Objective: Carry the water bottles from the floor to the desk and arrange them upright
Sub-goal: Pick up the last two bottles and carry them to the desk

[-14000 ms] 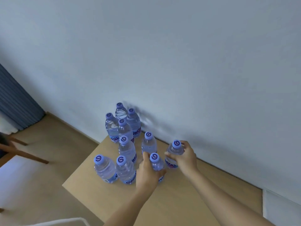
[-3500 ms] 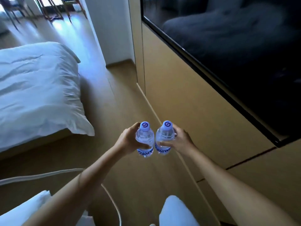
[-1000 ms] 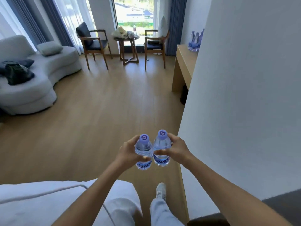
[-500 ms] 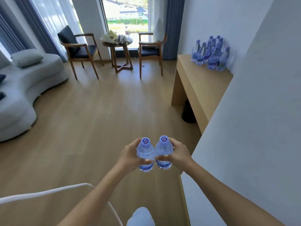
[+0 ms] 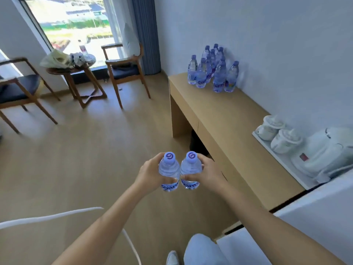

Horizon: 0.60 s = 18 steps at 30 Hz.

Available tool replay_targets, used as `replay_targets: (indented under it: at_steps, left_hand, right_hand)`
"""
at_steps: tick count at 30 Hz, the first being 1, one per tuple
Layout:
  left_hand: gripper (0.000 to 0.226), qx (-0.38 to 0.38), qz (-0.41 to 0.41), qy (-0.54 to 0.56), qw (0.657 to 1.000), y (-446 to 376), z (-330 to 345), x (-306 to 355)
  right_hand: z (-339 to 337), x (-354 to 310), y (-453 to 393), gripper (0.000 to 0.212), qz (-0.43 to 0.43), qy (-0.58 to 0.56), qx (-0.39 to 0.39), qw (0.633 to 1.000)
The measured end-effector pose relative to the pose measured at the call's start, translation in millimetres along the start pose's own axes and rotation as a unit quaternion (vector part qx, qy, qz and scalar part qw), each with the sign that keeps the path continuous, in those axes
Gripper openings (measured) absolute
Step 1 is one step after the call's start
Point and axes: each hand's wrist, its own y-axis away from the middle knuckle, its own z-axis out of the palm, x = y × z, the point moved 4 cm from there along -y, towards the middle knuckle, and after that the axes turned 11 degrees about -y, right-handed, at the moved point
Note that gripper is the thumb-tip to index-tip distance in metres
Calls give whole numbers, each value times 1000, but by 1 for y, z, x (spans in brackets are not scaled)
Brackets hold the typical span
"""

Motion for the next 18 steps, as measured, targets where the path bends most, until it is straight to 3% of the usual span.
replay_targets:
  at_steps: [3,6,15,18]
  left_hand:
    - [56,-13,18,-13,1000,-64,-11,9]
    - [56,-32,49,-22,998,-133,-14,21]
    - [54,-86,111,-34,989,-357,-14,80]
    - [58,-101,121,-20,987,-417,-9,100]
  right_hand:
    - [-19,-7,-53,16,4,-6,31,999]
    - [-41,-11,-108,43,26,41,0,999]
    - [-135,-19,-285,44,47,-21,101,994]
    - [-161,-20,-330,53,51,-25,130,990]
